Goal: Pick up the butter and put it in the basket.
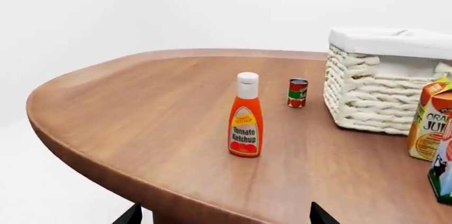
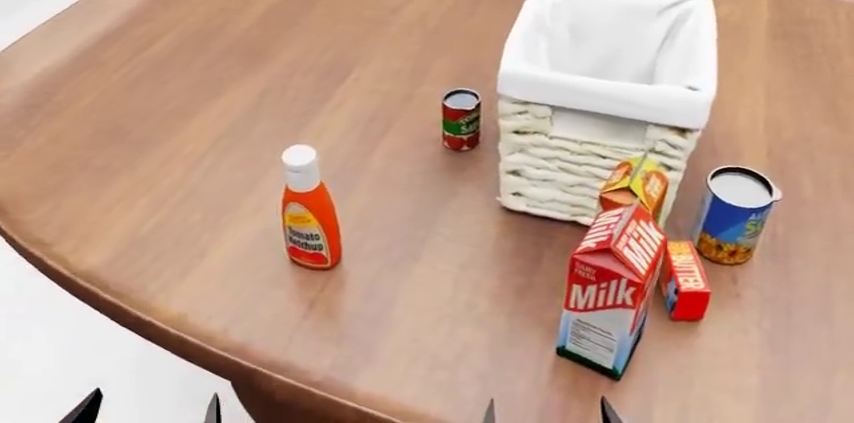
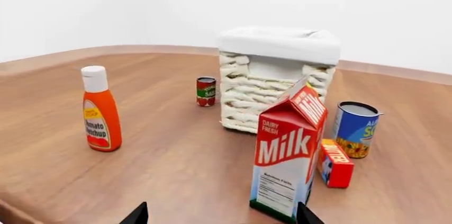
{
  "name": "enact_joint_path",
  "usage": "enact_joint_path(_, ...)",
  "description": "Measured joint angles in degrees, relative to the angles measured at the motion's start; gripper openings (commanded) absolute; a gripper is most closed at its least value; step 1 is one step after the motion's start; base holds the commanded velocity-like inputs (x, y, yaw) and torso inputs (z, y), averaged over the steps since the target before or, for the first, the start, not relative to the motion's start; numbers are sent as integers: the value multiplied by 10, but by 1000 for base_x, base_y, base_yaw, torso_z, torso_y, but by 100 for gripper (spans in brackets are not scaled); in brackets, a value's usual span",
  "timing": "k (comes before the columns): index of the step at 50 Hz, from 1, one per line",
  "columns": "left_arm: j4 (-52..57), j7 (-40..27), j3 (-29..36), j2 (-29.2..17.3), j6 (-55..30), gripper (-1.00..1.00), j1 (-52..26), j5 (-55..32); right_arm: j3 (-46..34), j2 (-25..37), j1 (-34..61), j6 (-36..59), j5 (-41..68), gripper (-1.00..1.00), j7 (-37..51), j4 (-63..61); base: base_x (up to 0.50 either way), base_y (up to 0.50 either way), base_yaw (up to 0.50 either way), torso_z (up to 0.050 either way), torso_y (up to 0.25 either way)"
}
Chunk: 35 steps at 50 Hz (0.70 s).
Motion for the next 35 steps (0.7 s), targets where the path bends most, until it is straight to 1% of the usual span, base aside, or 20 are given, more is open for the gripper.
enact_joint_path(5,4,-3,3,-3,-4,100,0,-5,-4,2,0,-2,3,100,3,1,41,14,499,0,0)
enact_joint_path(11,6,-4,6,-6,-7,100,0,-10,-6,5,0,1,10,100,5,-7,3,-9,0,0,0)
enact_joint_path(35,13,-11,13,-18,-12,100,-4,-32,-16,17,-5,-15,49,100,-8,-29,187,-464,0,0,0)
